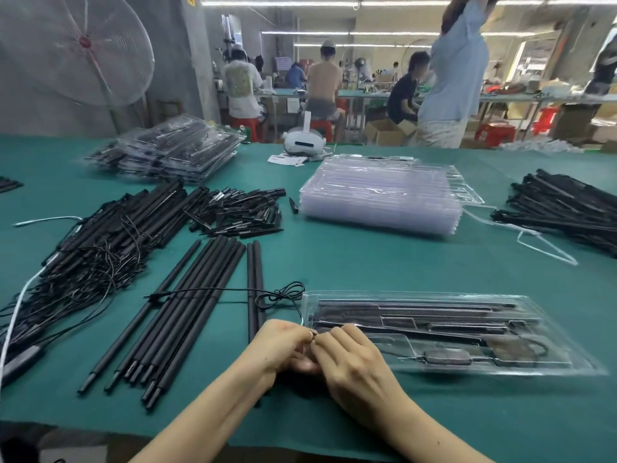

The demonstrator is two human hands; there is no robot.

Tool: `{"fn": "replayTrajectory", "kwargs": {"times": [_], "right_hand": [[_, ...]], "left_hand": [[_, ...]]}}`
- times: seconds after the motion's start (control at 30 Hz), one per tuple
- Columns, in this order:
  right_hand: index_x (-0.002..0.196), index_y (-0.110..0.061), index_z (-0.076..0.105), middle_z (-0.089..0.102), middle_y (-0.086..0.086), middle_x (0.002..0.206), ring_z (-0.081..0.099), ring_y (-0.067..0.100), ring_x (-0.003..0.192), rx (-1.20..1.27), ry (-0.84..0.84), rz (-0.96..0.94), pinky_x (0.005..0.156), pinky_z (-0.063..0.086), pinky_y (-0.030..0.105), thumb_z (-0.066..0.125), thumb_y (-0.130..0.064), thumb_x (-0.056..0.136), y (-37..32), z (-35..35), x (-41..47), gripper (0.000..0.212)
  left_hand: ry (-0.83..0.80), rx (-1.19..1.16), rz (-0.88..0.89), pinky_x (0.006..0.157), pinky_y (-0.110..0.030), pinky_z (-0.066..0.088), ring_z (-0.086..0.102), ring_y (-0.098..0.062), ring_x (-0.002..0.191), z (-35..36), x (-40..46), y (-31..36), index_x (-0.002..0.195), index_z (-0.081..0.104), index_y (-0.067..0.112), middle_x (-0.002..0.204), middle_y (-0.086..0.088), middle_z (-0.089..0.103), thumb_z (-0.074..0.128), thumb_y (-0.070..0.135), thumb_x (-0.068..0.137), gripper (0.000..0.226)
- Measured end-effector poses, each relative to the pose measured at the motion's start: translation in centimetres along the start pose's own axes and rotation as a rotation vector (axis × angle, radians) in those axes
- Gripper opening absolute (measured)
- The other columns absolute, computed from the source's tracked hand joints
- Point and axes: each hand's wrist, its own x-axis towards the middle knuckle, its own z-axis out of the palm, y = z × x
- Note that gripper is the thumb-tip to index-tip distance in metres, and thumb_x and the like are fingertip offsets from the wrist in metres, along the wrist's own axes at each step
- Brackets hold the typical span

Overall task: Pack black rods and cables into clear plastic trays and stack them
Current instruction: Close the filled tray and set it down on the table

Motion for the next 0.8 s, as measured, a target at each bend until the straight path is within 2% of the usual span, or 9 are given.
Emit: {"fn": "replayTrajectory", "kwargs": {"times": [0.07,0.2,0.3,0.37,0.43,0.5,0.63,0.73,0.8], "right_hand": [[0.075,-0.013,0.067,0.06,0.001,0.074,0.051,0.021,0.063,0.036,-0.015,0.065,0.063,0.041,0.03,0.06,-0.013,0.083,0.0,0.1,-0.3,0.01],[0.094,-0.012,0.07,0.066,-0.001,0.095,0.06,0.021,0.08,0.123,-0.039,0.167,0.076,0.044,0.032,0.055,-0.022,0.083,0.1,-0.4,-0.6,0.021],[0.117,-0.014,0.066,0.064,-0.004,0.117,0.062,0.015,0.102,0.186,-0.137,0.2,0.093,0.041,0.034,0.06,-0.039,0.08,0.3,-1.6,-1.8,0.045],[0.126,-0.016,0.061,0.061,-0.006,0.124,0.059,0.012,0.111,0.199,-0.163,0.226,0.098,0.037,0.037,0.058,-0.05,0.08,1.2,-2.7,-2.8,0.057],[0.127,-0.016,0.06,0.062,-0.005,0.125,0.059,0.011,0.113,0.202,-0.125,0.289,0.098,0.037,0.038,0.053,-0.051,0.086,2.8,-4.0,-3.9,0.055],[0.12,-0.015,0.065,0.065,-0.003,0.119,0.062,0.013,0.106,0.19,-0.097,0.396,0.096,0.037,0.037,0.045,-0.047,0.091,4.6,-5.1,-4.9,0.047],[0.107,-0.019,0.071,0.067,-0.006,0.111,0.061,0.014,0.103,0.195,-0.194,0.656,0.094,0.033,0.031,0.04,-0.041,0.09,7.0,-6.5,-7.6,0.042],[0.117,-0.02,0.067,0.063,-0.009,0.12,0.051,0.005,0.112,0.237,-0.254,0.604,0.096,0.033,0.026,0.039,-0.039,0.092,8.1,-6.6,-8.6,0.042],[0.12,-0.02,0.065,0.061,-0.01,0.122,0.051,0.006,0.113,0.224,-0.206,0.643,0.096,0.033,0.027,0.04,-0.038,0.093,9.3,-6.9,-9.3,0.041]], "left_hand": [[-0.012,0.0,0.02,0.039,-0.016,0.043,0.053,-0.013,0.038,-0.2,-0.1,-0.1,0.045,0.059,0.014,0.046,-0.002,0.05,0.05,-0.004,0.088,0.047],[-0.047,-0.049,0.032,0.043,-0.017,0.046,0.059,-0.016,0.045,-0.6,-0.3,0.3,0.076,0.063,0.003,0.062,-0.011,0.056,0.054,0.006,0.092,0.019],[-0.065,-0.05,0.04,0.046,-0.018,0.046,0.055,-0.013,0.043,-0.8,-0.4,0.1,0.08,0.063,0.004,0.061,-0.005,0.057,0.061,0.013,0.09,0.014],[-0.05,-0.009,0.063,0.05,-0.02,0.048,0.054,-0.013,0.045,-0.8,-0.5,-0.3,0.083,0.062,0.003,0.063,-0.005,0.058,0.066,0.013,0.088,0.011],[-0.028,0.026,0.08,0.051,-0.022,0.049,0.052,-0.013,0.049,-0.8,-0.4,-0.6,0.085,0.06,0.002,0.064,-0.005,0.059,0.067,0.006,0.085,0.008],[-0.031,0.048,0.076,0.05,-0.022,0.049,0.05,-0.013,0.05,-0.8,-0.4,-0.6,0.084,0.059,0.002,0.06,-0.005,0.057,0.063,-0.001,0.085,0.005],[-0.032,0.056,0.06,0.048,-0.023,0.048,0.05,-0.013,0.048,-0.6,-0.4,-0.5,0.085,0.056,0.001,0.07,-0.014,0.056,0.058,-0.005,0.083,0.007],[-0.008,0.054,0.062,0.044,-0.021,0.044,0.049,-0.012,0.05,-0.1,-0.4,-0.6,0.084,0.053,0.002,0.07,-0.012,0.056,0.058,-0.006,0.083,0.01],[0.011,0.056,0.069,0.04,-0.02,0.04,0.045,-0.012,0.046,0.3,-0.1,-0.6,0.082,0.049,0.003,0.069,-0.012,0.055,0.054,-0.008,0.083,0.012]]}}
